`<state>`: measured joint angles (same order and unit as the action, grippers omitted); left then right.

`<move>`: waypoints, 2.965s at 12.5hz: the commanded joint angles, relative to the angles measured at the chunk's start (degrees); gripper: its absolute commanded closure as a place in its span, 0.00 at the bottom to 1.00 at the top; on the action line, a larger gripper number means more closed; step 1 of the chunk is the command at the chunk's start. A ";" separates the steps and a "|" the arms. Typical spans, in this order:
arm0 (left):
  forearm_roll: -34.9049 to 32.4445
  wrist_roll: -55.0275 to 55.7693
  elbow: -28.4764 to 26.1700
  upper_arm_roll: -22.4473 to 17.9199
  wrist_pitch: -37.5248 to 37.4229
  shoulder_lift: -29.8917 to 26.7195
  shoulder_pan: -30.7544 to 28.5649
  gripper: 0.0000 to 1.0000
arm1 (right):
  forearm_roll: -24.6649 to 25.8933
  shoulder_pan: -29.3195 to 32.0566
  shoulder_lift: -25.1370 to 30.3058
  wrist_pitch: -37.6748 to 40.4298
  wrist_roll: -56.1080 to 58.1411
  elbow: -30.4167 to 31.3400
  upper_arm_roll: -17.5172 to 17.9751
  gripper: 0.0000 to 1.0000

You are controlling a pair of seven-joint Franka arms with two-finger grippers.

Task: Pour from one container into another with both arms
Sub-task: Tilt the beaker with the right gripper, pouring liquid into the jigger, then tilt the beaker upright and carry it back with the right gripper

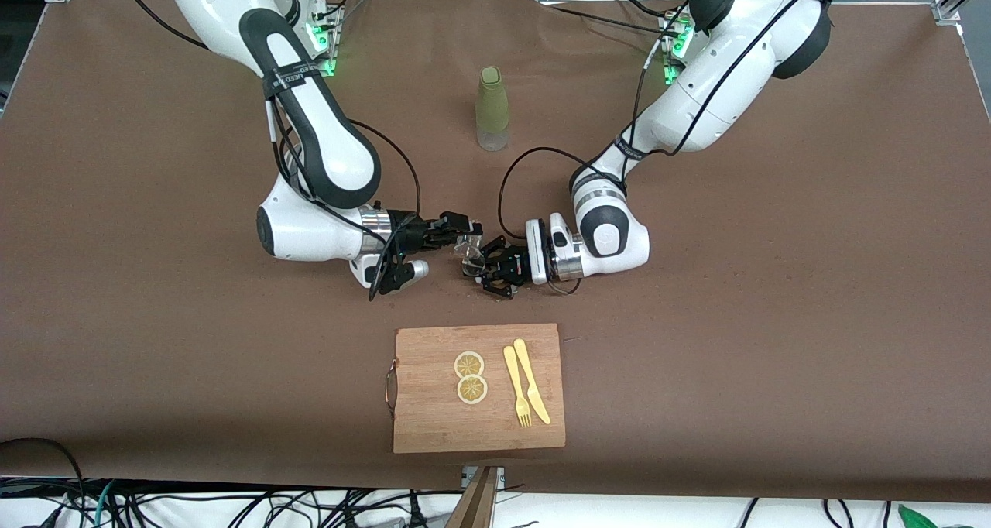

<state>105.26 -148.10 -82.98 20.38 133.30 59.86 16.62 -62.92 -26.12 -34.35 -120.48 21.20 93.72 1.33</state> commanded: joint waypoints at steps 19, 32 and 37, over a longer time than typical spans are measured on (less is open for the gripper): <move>5.12 -1.75 2.74 -0.16 -0.06 1.58 2.10 1.00 | -0.19 -0.69 0.16 -0.81 -11.88 -1.52 -0.71 0.86; 5.83 -1.66 2.91 -0.25 -0.15 1.32 2.10 1.00 | 14.21 -0.95 2.26 -0.63 -14.52 -2.22 -0.98 0.85; 5.83 -1.31 2.92 -0.34 -0.59 0.53 1.40 1.00 | 25.29 -0.95 7.35 0.24 -13.48 2.86 -1.06 0.84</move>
<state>108.20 -148.10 -81.04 20.34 133.28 60.70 18.00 -40.52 -27.13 -31.37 -120.71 6.99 92.05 0.41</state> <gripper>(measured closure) 0.912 0.511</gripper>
